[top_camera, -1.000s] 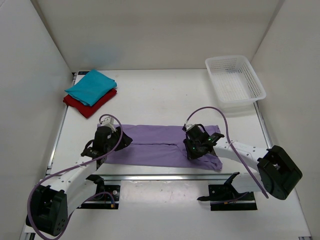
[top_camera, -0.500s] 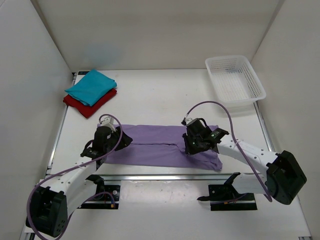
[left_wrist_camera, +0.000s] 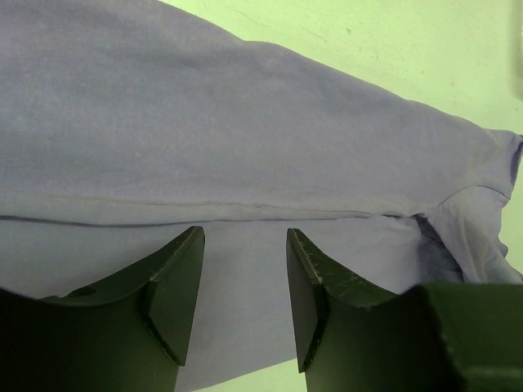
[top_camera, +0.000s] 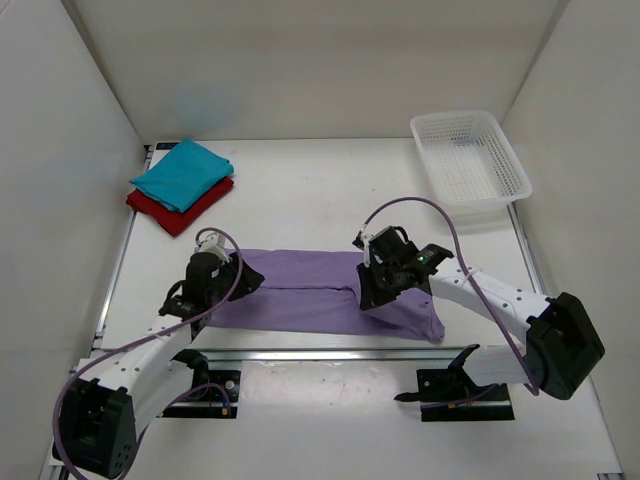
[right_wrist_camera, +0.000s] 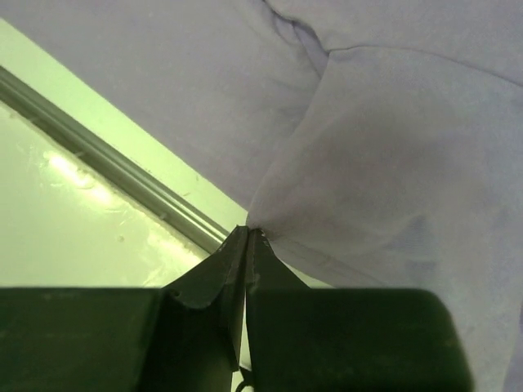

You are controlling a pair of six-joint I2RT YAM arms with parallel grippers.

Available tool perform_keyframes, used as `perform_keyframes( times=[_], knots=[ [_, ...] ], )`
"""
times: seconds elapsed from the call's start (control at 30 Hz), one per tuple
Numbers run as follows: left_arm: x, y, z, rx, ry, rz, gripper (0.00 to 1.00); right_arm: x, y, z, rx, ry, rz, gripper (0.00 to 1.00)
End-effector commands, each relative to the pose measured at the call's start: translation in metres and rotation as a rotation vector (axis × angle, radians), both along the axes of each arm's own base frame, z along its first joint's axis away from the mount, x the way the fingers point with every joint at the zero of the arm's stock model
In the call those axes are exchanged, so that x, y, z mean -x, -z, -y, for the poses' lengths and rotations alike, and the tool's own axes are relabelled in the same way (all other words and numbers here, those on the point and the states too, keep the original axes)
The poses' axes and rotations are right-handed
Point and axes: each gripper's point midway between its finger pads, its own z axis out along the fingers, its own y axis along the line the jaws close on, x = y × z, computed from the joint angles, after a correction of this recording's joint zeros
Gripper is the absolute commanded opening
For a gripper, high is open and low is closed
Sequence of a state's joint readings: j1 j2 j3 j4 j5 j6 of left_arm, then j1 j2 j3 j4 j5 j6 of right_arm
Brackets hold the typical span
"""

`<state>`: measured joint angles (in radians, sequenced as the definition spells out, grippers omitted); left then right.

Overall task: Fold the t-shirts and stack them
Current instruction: Fold the other side of the tshirt into a rectangle, then rotate the tshirt 90 degrees

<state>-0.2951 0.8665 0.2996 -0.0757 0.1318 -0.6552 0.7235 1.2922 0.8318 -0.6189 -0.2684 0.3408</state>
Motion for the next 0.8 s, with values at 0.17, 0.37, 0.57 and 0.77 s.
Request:
perform_keyframes(
  times=[0.17, 0.37, 0.57, 0.77],
  knots=[
    [0.000, -0.007, 0.000, 0.029, 0.004, 0.018, 0.56, -0.008, -0.038, -0.016, -0.177, -0.073, -0.041, 0.00],
    [0.003, -0.003, -0.003, 0.034, -0.003, 0.008, 0.56, 0.000, -0.015, -0.018, -0.155, -0.096, -0.131, 0.00],
    [0.004, -0.002, -0.007, 0.027, -0.007, 0.009, 0.56, -0.001, 0.002, -0.008, -0.114, -0.044, -0.113, 0.04],
    [-0.002, -0.009, -0.014, 0.015, -0.015, 0.029, 0.56, -0.016, -0.022, 0.008, -0.141, 0.016, -0.027, 0.28]
  ],
)
